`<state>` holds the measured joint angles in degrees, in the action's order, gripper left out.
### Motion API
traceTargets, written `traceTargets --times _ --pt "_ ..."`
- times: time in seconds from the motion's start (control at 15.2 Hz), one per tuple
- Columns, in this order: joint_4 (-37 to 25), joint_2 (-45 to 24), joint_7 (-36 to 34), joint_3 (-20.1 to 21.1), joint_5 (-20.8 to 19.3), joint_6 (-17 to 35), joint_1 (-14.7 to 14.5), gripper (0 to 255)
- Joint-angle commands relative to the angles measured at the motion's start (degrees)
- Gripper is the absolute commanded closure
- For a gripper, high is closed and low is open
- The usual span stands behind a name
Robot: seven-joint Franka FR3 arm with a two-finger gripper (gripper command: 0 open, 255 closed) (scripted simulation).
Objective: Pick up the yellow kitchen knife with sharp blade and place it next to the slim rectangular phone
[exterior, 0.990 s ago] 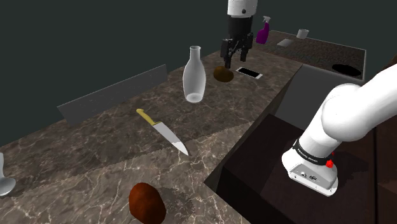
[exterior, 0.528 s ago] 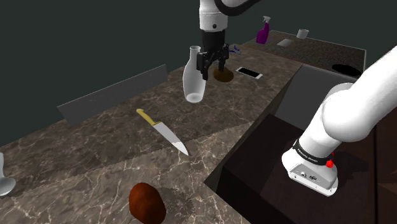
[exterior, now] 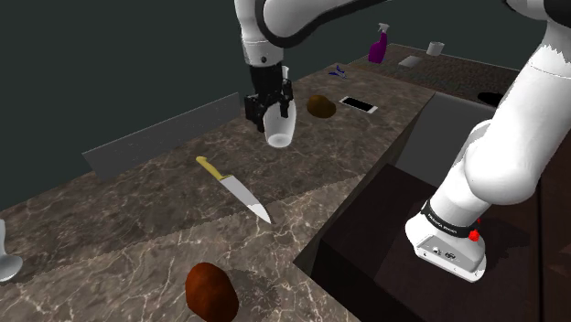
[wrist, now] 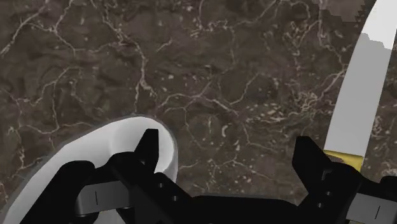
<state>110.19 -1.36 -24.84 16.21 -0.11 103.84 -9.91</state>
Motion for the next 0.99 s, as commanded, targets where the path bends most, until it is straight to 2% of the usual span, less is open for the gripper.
traceTargets --times 0.0,0.46,0.86,0.92 --pt "-3.2 -4.5 -1.7 1.1 -1.1 0.6 -1.2 0" --pt "-18.2 -20.0 -5.6 2.9 -5.7 -1.0 -6.2 0" --pt "-35.0 -34.1 -7.3 3.1 -9.3 -5.3 -12.0 0" --pt "-34.1 -34.1 -7.3 3.0 -9.3 -4.5 -11.9 0"
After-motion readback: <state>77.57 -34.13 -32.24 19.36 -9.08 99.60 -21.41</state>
